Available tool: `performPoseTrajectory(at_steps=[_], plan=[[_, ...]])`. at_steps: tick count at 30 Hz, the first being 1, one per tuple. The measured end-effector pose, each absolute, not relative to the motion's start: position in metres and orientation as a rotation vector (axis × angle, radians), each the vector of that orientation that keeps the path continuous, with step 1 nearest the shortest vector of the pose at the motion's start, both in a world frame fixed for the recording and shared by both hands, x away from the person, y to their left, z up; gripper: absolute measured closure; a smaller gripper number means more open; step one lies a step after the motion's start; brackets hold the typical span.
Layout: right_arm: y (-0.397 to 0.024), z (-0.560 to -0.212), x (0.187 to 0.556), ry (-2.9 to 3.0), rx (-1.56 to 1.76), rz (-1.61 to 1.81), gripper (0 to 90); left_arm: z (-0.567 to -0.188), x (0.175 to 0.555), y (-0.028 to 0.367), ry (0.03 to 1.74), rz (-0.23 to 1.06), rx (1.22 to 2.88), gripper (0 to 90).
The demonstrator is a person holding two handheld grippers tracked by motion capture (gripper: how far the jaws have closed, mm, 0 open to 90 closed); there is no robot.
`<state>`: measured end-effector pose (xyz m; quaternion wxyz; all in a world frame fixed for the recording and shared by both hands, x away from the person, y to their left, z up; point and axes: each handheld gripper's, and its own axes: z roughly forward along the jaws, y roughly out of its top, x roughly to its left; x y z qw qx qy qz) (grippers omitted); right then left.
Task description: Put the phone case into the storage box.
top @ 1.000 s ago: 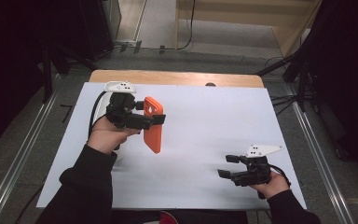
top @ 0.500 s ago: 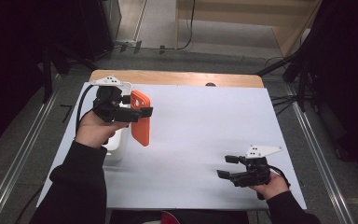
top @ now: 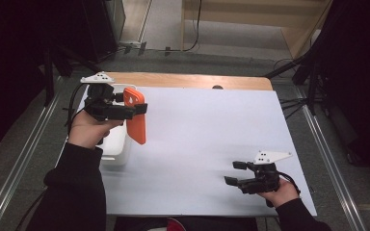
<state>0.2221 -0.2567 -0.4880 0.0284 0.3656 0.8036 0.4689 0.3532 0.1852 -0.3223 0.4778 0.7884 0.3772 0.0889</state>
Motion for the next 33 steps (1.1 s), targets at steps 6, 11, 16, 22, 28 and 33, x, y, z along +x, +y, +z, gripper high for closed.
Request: performPoseTrajectory(at_steps=[6, 11, 16, 22, 28, 33], plan=[[-0.256, -0.488, 0.222, 2.481, 1.13, 1.448, 26.8, -0.319, 0.354, 0.195, 0.94, 0.232, 1.902, 16.1], [-0.256, -0.488, 0.222, 2.481, 1.13, 1.446, 26.8, -0.316, 0.354, 0.204, 0.959, 0.251, 1.884, 16.0], [-0.256, -0.487, 0.221, 2.484, 1.128, 1.448, 26.8, -0.314, 0.355, 0.212, 0.981, 0.273, 1.869, 16.0], [-0.256, -0.487, 0.221, 2.485, 1.126, 1.44, 26.8, -0.313, 0.355, 0.22, 0.993, 0.325, 1.855, 16.0], [-0.256, -0.487, 0.221, 2.487, 1.126, 1.442, 26.8, -0.314, 0.357, 0.228, 1.024, 0.355, 1.847, 16.0], [-0.256, -0.487, 0.221, 2.488, 1.13, 1.44, 26.8, -0.315, 0.359, 0.234, 1.061, 0.394, 1.834, 16.0]])
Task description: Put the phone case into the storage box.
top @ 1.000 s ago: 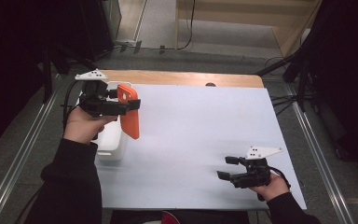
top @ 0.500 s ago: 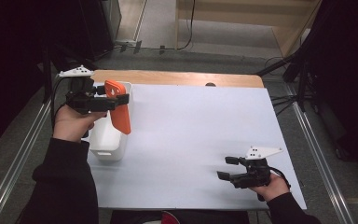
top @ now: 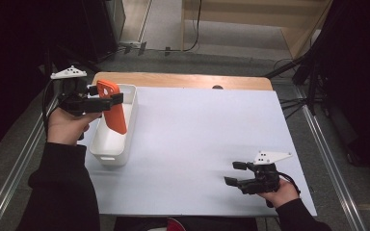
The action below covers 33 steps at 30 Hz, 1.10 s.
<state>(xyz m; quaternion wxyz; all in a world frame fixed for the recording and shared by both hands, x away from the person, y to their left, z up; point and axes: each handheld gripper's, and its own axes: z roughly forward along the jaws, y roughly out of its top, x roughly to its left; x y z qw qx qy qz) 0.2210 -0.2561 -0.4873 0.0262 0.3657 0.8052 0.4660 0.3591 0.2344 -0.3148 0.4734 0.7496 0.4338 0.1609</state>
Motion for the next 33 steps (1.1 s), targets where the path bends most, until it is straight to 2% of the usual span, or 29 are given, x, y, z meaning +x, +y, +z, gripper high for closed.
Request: performPoseTrajectory(at_steps=[10, 18, 33], plan=[[-0.254, -0.487, 0.222, 2.487, 1.132, 1.447, 26.8, -0.319, 0.377, 0.234, 1.113, 0.436, 1.816, 16.0], [-0.253, -0.487, 0.222, 2.487, 1.125, 1.451, 26.8, -0.318, 0.397, 0.226, 1.136, 0.414, 1.807, 16.0], [-0.254, -0.486, 0.225, 2.478, 1.124, 1.453, 26.8, -0.321, 0.429, 0.214, 1.186, 0.505, 1.829, 16.0]])
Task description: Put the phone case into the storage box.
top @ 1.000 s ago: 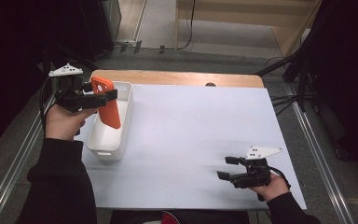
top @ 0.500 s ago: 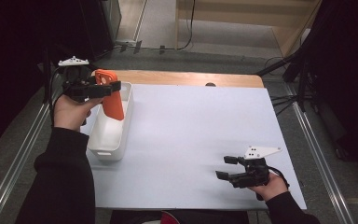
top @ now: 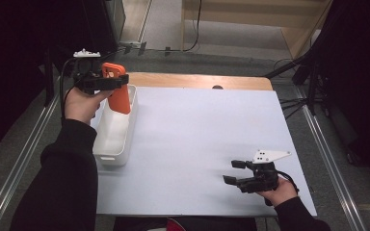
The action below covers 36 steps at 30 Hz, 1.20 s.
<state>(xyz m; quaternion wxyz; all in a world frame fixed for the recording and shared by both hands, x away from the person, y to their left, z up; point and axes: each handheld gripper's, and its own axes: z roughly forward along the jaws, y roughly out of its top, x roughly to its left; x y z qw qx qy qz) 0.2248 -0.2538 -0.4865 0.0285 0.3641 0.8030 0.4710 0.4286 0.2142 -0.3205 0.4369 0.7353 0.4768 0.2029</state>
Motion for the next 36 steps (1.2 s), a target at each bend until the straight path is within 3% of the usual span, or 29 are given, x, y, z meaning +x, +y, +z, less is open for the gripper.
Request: performPoseTrajectory(at_steps=[19, 36], plan=[[-0.249, -0.486, 0.23, 2.5, 1.099, 1.467, 26.8, -0.323, 0.461, 0.22, 1.319, 0.56, 1.708, 16.0], [-0.251, -0.486, 0.228, 2.487, 1.1, 1.49, 26.8, -0.339, 0.482, 0.214, 1.366, 0.62, 1.71, 16.0]])
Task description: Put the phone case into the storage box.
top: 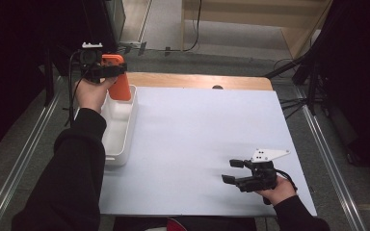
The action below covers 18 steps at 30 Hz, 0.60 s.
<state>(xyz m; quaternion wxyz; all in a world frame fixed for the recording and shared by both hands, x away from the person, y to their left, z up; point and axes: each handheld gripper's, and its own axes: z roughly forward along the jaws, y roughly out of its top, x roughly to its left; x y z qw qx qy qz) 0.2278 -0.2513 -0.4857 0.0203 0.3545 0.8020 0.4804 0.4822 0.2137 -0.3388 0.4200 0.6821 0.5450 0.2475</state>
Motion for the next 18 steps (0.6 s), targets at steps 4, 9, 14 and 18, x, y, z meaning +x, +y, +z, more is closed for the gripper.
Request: performPoseTrajectory(at_steps=[4, 9, 14, 18], plan=[[-0.25, -0.487, 0.228, 2.488, 1.092, 1.479, 26.8, -0.344, 0.487, 0.213, 1.375, 0.638, 1.712, 15.9], [-0.247, -0.488, 0.229, 2.507, 1.085, 1.477, 26.8, -0.352, 0.493, 0.212, 1.382, 0.645, 1.717, 16.0], [-0.247, -0.488, 0.228, 2.502, 1.095, 1.48, 26.8, -0.358, 0.497, 0.21, 1.401, 0.654, 1.726, 15.9], [-0.248, -0.488, 0.226, 2.497, 1.097, 1.492, 26.8, -0.362, 0.501, 0.209, 1.423, 0.646, 1.721, 15.9]])
